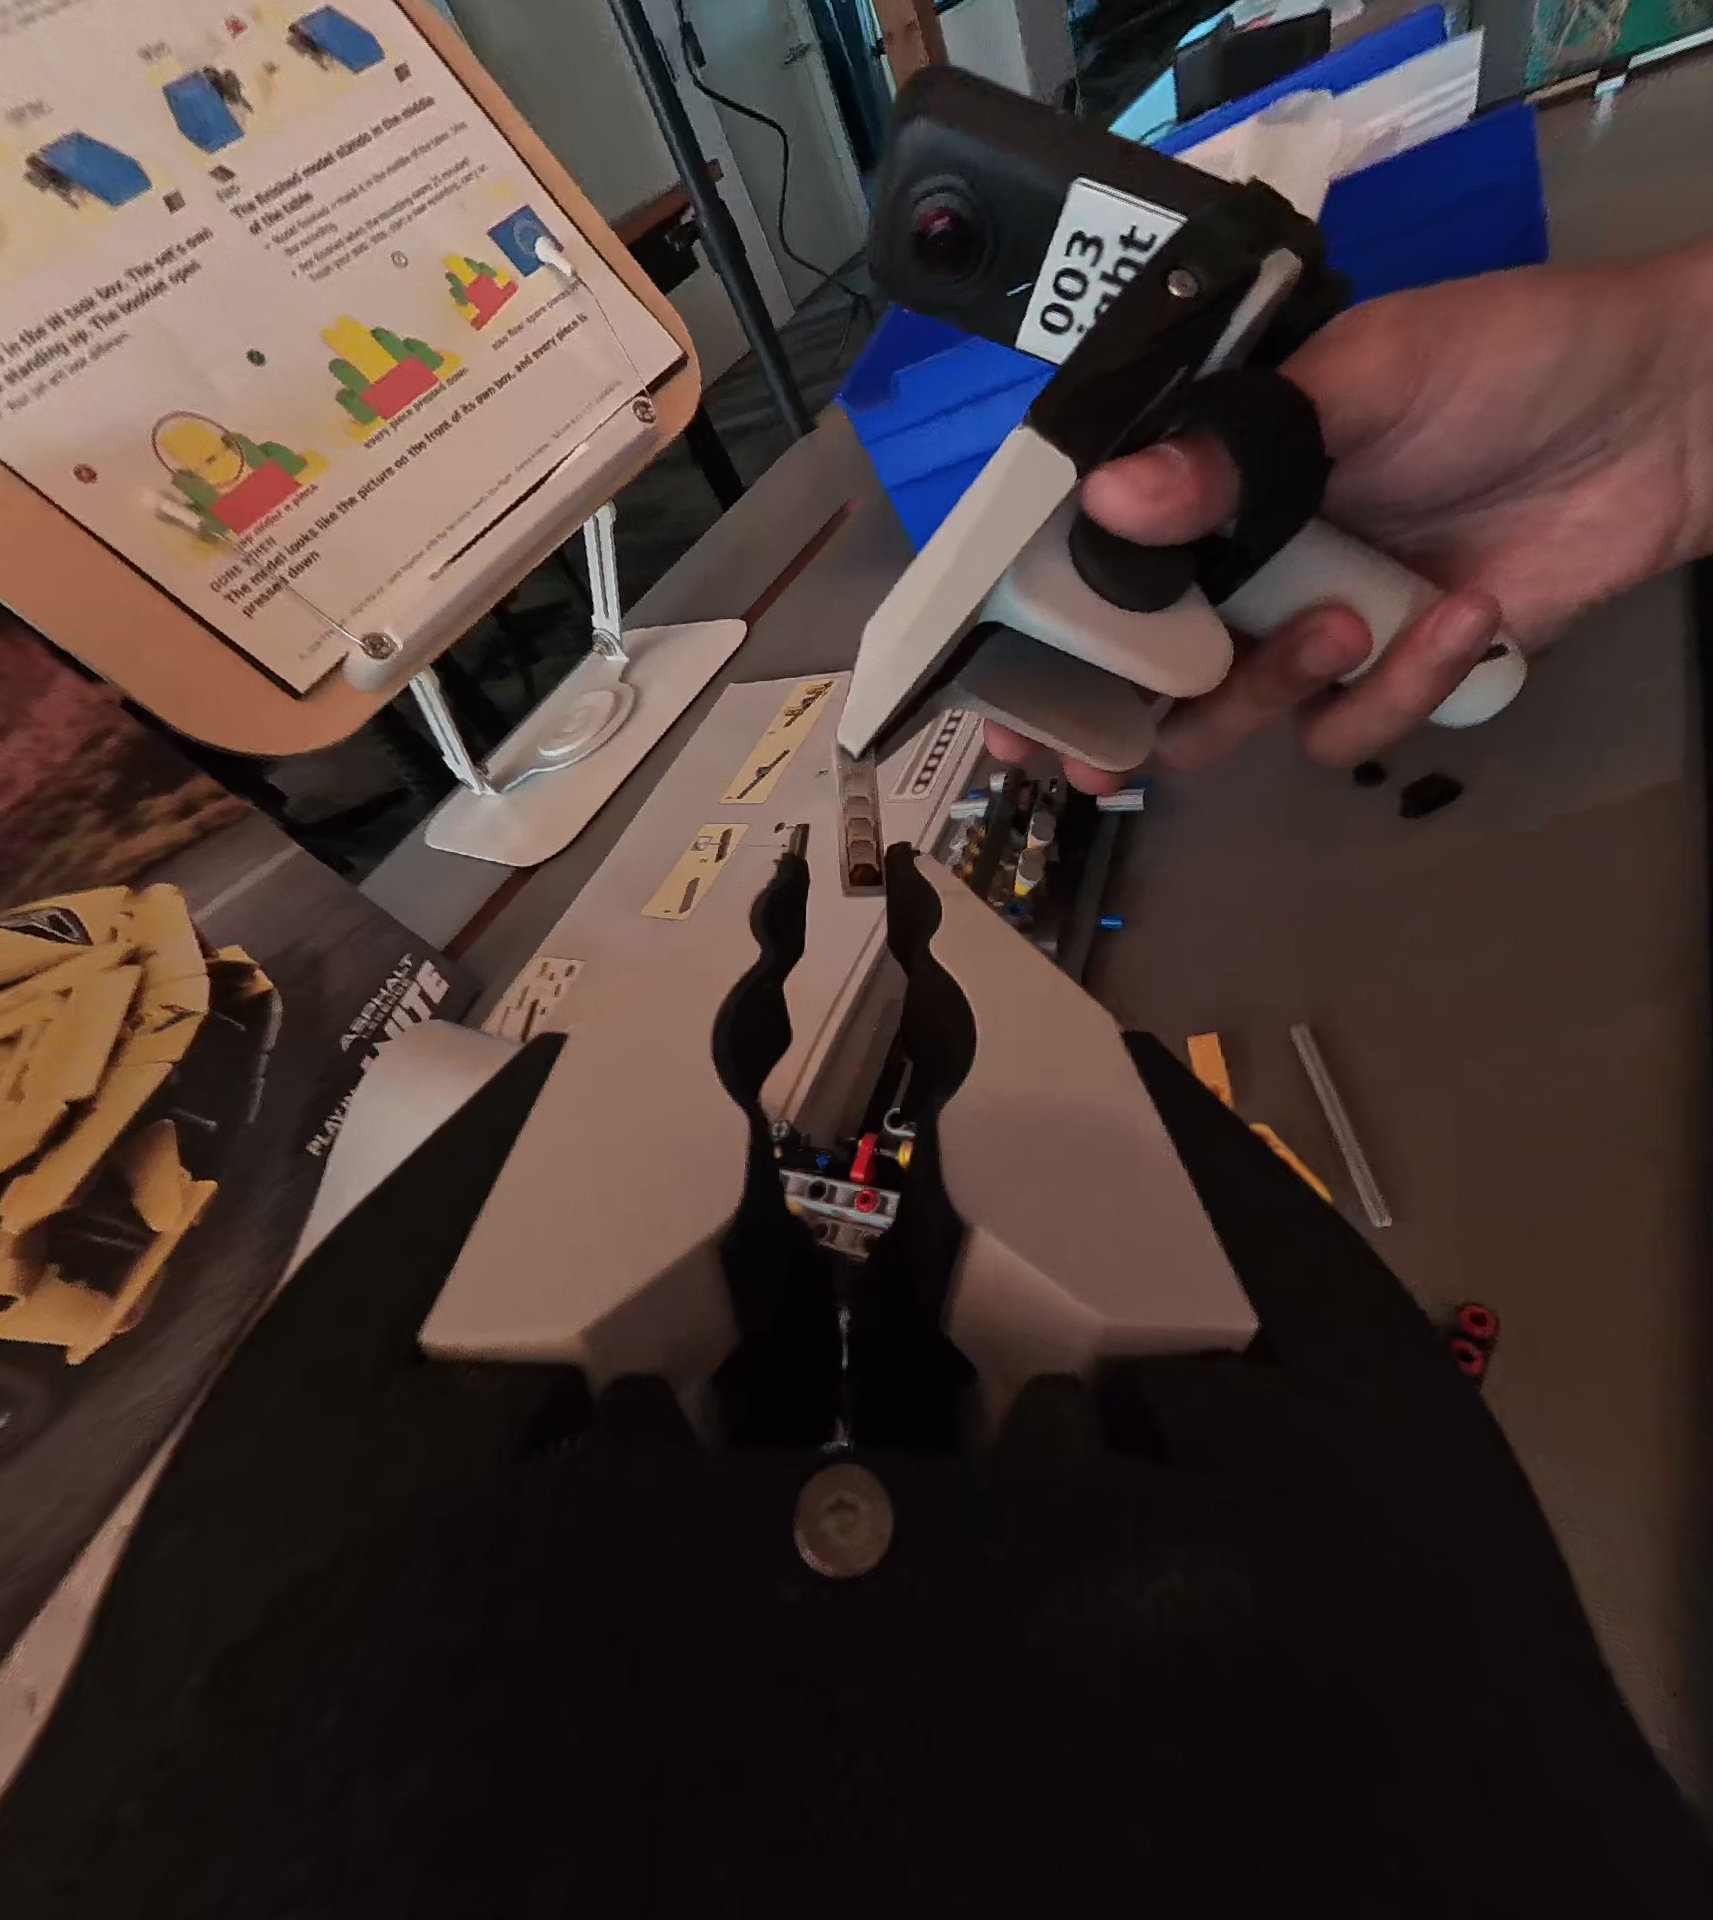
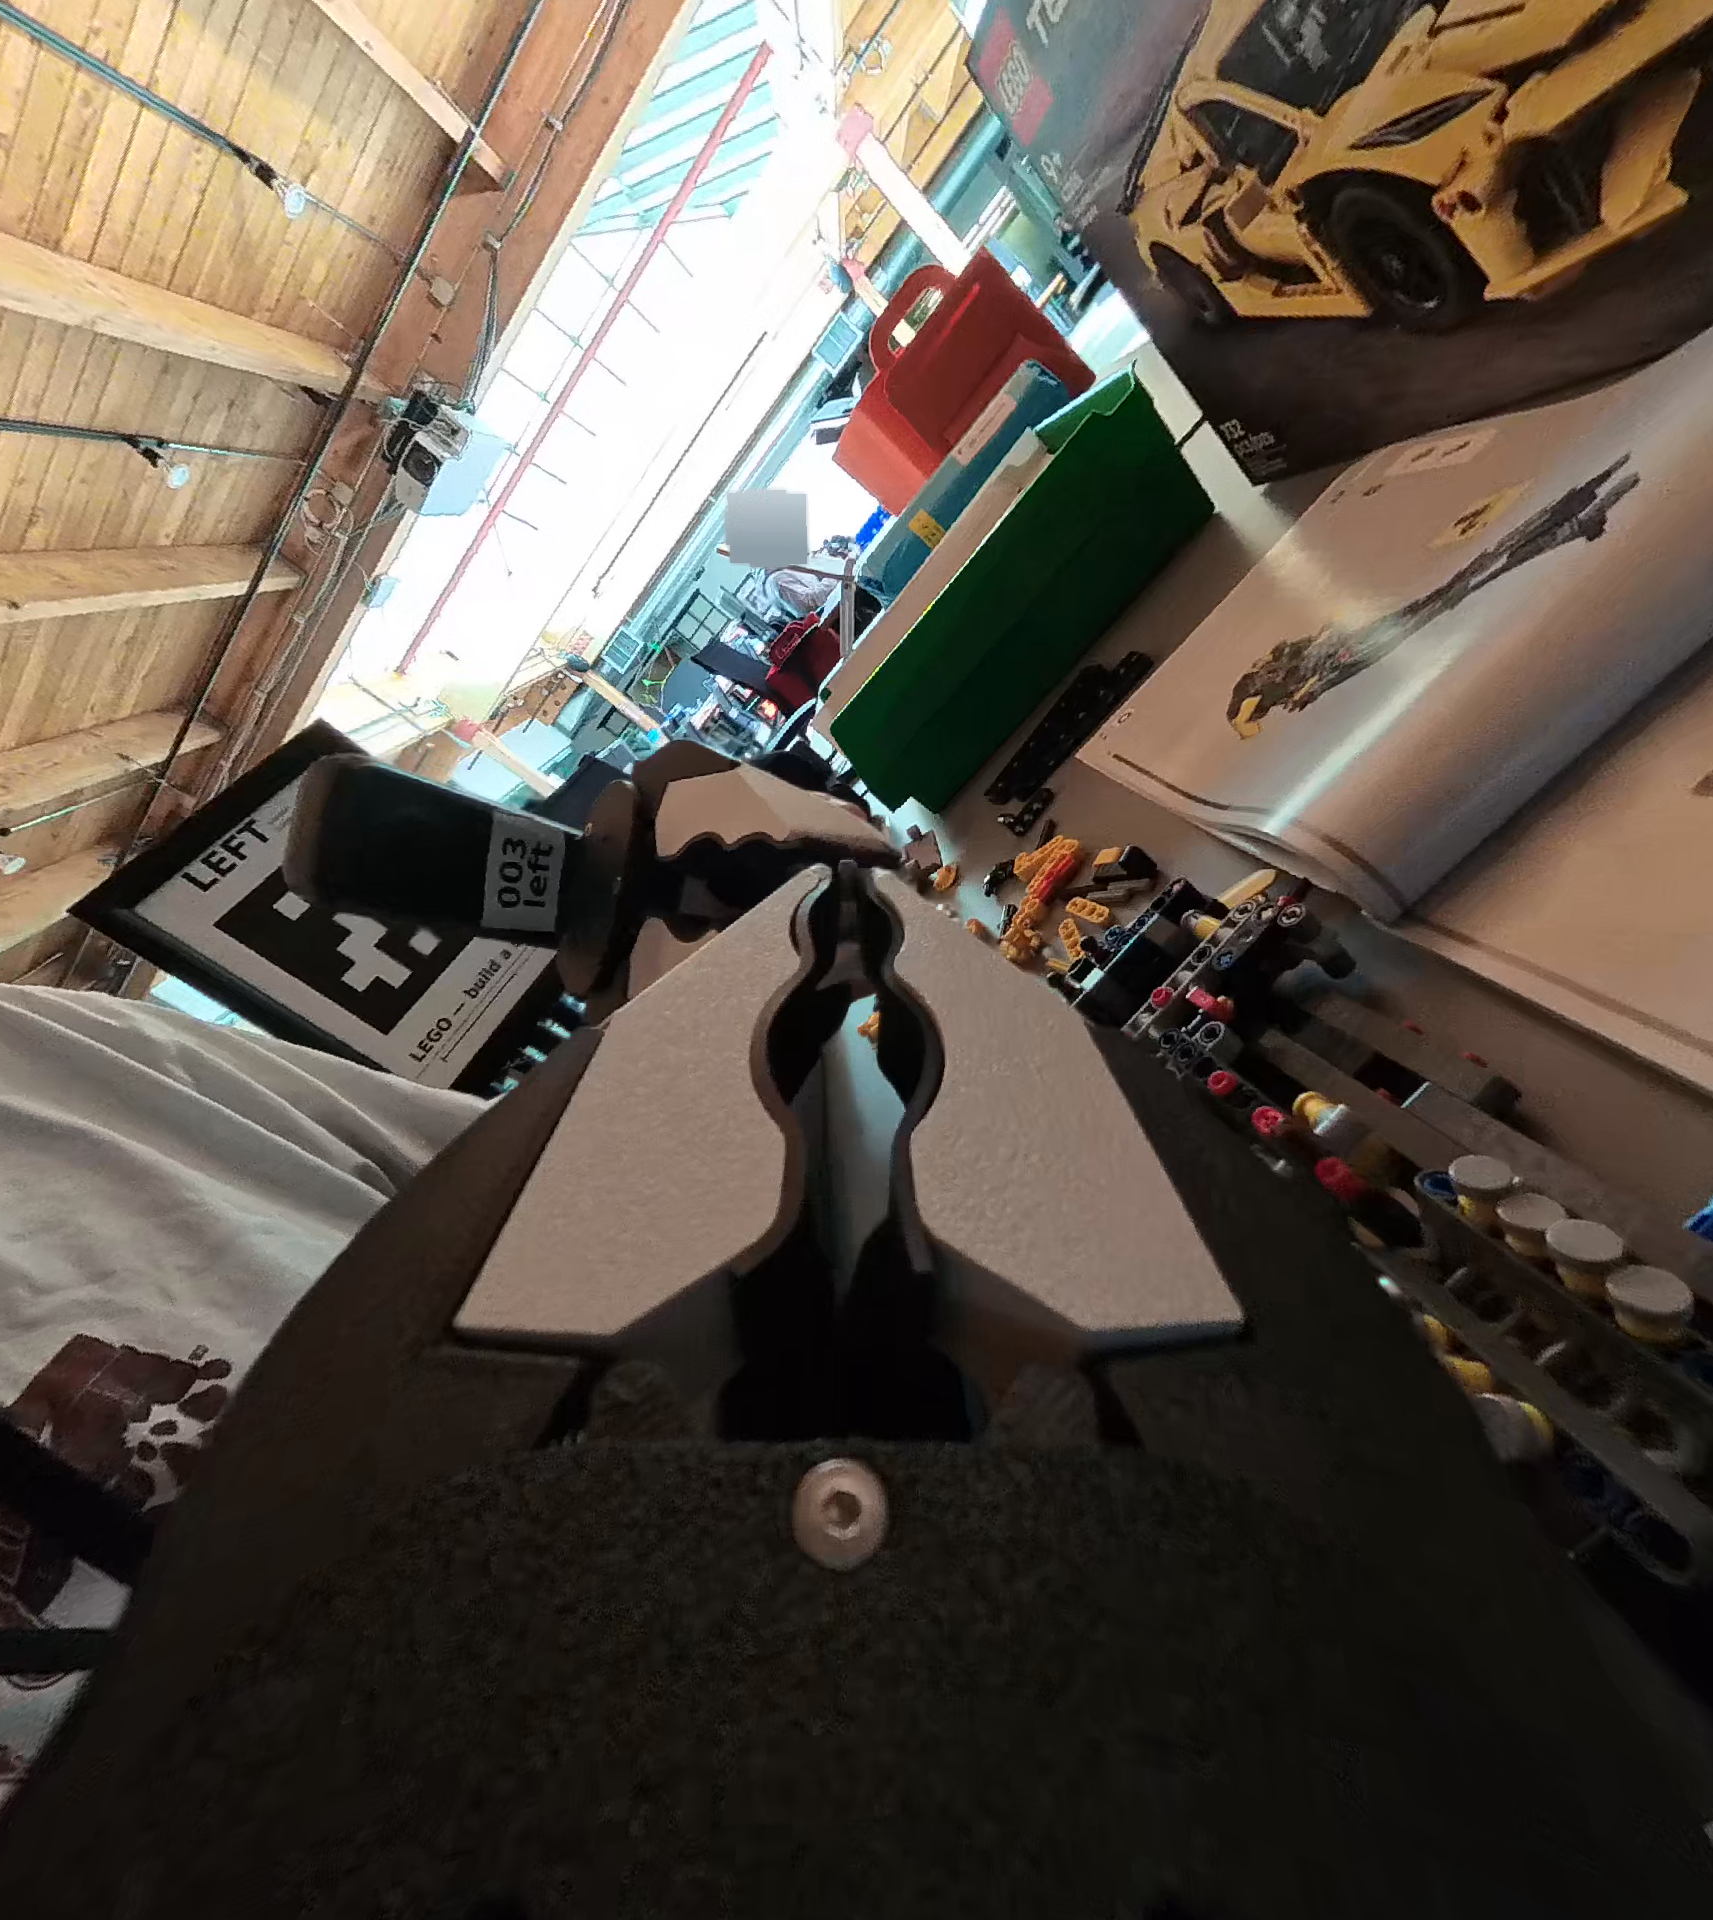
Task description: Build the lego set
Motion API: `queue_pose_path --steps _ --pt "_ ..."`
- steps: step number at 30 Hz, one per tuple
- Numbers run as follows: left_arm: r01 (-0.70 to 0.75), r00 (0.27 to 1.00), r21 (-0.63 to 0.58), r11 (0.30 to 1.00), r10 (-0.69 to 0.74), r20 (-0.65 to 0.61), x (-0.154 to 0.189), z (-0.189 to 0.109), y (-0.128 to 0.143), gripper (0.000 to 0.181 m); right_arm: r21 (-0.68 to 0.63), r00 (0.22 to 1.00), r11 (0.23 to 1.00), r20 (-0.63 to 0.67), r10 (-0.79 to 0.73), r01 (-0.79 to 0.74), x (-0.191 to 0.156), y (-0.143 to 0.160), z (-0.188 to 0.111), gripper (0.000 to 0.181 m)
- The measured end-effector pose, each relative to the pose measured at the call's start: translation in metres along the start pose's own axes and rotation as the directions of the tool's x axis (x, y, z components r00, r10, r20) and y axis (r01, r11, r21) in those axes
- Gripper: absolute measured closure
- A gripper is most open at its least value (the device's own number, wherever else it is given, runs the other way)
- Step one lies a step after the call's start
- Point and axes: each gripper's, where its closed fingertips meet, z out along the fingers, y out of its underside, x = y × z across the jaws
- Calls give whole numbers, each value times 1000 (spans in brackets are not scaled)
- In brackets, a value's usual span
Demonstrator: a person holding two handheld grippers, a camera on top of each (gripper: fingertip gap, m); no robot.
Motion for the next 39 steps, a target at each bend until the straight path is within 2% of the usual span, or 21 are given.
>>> queue_pose_path --steps 5,7,8,9,11,13,15,17,19,21,25,28,31,36,39 --pt "-80 997 -5 997 80 -7 6 0 1 174 -46 1000 999 3 -1 1 0 6 0 179" --pt "-79 996 -21 997 78 -45 9 -1 4 175 -119 990 984 -35 -137 132 0 11 -2 171" --pt "-88 994 -30 996 86 -66 10 -2 6 175 -175 959 953 -99 -267 247 7 12 -5 163" --pt "-98 990 -48 994 92 -109 14 -3 8 174 -250 890 888 -152 -429 385 13 13 -9 158" --pt "-140 972 -128 982 112 -205 24 -5 19 175 -391 707 694 -137 -693 605 12 20 -11 151" --pt "-236 943 -200 951 174 -284 35 -10 31 175 -514 550 507 -80 -832 692 12 37 -6 152" --pt "-312 914 -263 913 213 -346 43 -15 41 175 -631 473 381 -26 -880 675 18 59 -3 154" --pt "-350 886 -298 888 210 -414 52 -21 47 175 -694 467 321 25 -884 645 21 76 1 151" --pt "-364 868 -307 880 200 -455 59 -24 49 175 -701 481 309 55 -875 642 19 85 5 150" --pt "-359 865 -324 875 182 -467 60 -27 52 175 -704 521 329 69 -851 630 15 92 5 151" --pt "-280 845 -390 877 32 -534 71 -52 63 174 -739 629 357 115 -769 572 5 121 3 150" --pt "-257 834 -450 855 -39 -550 75 -71 77 175 -750 624 337 127 -771 569 3 135 11 151" --pt "-235 825 -431 871 -56 -563 82 -75 73 175 -731 631 348 143 -762 587 -6 139 24 156" --pt "-260 803 -411 874 -41 -594 90 -79 66 175 -743 639 337 154 -754 578 -5 144 30 159" --pt "-269 795 -410 872 -39 -605 93 -80 66 175 -736 616 318 166 -770 597 -7 146 33 166"
